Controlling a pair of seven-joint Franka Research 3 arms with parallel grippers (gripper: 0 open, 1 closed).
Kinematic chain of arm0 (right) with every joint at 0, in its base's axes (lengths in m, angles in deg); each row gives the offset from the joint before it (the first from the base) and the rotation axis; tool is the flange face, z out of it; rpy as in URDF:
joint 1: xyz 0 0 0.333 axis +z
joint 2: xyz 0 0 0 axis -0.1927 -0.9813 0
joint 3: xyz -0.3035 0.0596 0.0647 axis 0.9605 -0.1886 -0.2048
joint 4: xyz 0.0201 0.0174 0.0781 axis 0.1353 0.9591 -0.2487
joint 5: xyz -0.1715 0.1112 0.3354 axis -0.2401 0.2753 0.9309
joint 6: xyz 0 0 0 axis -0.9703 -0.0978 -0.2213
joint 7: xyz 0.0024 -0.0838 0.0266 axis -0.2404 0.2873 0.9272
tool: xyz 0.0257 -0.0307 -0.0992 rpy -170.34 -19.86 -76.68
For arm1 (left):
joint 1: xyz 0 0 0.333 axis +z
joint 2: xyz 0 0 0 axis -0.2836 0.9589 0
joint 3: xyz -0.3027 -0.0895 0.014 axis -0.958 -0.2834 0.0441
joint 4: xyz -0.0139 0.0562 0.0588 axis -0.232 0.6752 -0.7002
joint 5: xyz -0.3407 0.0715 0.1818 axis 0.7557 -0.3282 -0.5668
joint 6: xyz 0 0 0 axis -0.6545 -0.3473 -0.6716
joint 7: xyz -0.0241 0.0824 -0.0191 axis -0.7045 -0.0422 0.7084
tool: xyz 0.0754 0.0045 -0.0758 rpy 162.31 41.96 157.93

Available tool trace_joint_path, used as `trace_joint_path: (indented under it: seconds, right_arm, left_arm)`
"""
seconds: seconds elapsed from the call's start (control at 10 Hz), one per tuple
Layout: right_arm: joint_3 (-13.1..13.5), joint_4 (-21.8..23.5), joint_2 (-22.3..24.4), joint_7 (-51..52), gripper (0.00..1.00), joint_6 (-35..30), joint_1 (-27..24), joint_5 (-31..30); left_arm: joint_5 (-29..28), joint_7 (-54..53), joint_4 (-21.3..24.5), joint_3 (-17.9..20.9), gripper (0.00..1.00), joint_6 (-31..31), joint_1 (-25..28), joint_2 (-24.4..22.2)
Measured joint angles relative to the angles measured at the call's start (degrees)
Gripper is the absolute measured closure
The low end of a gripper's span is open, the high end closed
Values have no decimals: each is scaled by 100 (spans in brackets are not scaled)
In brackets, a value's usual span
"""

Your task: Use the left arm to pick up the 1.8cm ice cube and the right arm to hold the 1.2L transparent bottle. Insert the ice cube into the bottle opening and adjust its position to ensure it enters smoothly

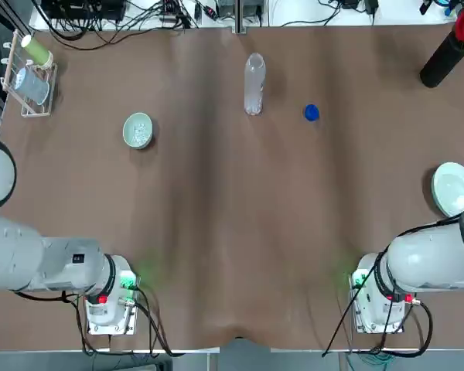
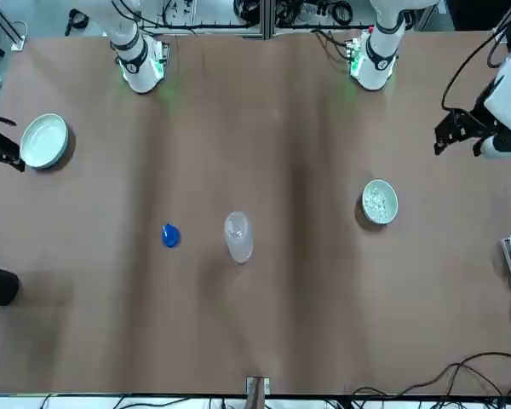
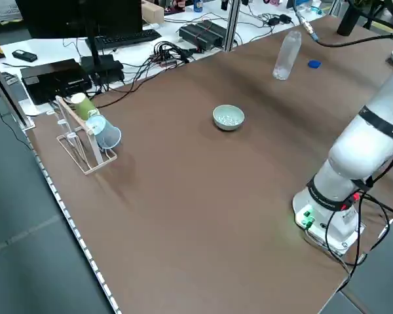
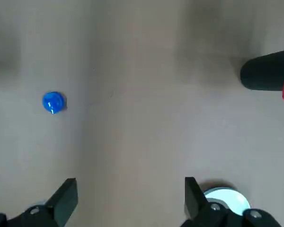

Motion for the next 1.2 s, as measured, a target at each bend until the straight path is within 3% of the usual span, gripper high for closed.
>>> trace_joint_path:
  seconds: [0.5,1.2]
  right_arm:
    - [-64,0,-25,-521,0,-2,-43,0]
    - [-151,0,-50,-982,0,93,81,320]
  left_arm:
    - [29,-625,-167,761,3,93,-376,59]
    - [47,-280,-163,659,3,193,-415,69]
